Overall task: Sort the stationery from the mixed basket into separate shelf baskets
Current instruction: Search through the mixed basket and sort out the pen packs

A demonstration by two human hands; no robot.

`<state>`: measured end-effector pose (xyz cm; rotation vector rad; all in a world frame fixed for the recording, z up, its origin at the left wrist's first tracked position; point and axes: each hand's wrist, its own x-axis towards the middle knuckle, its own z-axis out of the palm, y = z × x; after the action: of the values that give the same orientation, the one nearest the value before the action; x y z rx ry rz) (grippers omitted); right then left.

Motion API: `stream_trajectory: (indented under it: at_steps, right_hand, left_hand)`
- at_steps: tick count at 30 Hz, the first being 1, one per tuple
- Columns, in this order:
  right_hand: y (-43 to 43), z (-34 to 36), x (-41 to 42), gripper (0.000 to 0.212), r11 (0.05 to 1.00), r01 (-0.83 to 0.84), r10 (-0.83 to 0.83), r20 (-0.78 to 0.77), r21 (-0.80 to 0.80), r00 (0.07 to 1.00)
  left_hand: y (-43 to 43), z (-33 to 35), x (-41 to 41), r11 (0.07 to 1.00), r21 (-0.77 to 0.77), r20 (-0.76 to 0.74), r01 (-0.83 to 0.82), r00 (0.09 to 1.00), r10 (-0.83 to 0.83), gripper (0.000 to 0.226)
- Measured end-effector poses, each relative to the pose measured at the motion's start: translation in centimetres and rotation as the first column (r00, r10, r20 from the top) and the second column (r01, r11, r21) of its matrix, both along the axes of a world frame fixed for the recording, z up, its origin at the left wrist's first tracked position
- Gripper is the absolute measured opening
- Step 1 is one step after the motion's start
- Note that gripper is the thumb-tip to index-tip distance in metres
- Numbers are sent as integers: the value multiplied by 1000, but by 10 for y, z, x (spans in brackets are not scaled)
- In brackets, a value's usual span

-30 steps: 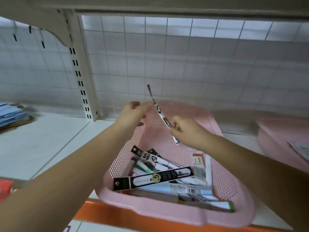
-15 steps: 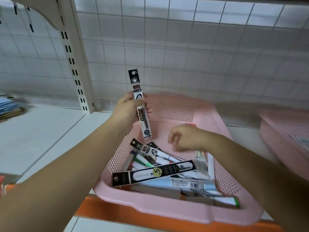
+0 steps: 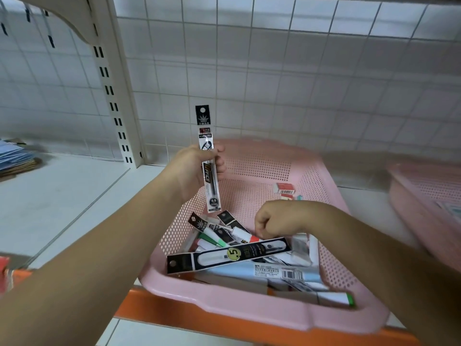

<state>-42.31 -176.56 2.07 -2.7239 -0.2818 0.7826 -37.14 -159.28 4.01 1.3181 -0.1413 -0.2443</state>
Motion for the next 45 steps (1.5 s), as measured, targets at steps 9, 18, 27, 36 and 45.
stream_trajectory:
  at_steps: [9,18,27,36,45]
  right_hand:
    - [-4,1,0,23,989,116,-127,129,89,984]
    - [4,12,-7,20,713,110,-479,366,692,798]
    - [12,4,-5,19,702,44,-403,346,711,848]
    - [4,-4,1,18,938,236,-314,340,254,886]
    - [10,-5,-7,14,962,240,-250,62,129,966]
  left_hand:
    - [-1,0,-1,999,35,27,-21,999,20,17]
    - [-5,1,-12,996,64,33,59,998,-61,25]
    - [-11,1,-16,972,39,69,230,970,-233,18]
    - [-7,1,-7,991,-75,51,-107,993,111,18]
    - [-5,-2,-4,981,-103,43,-162,985,167,17]
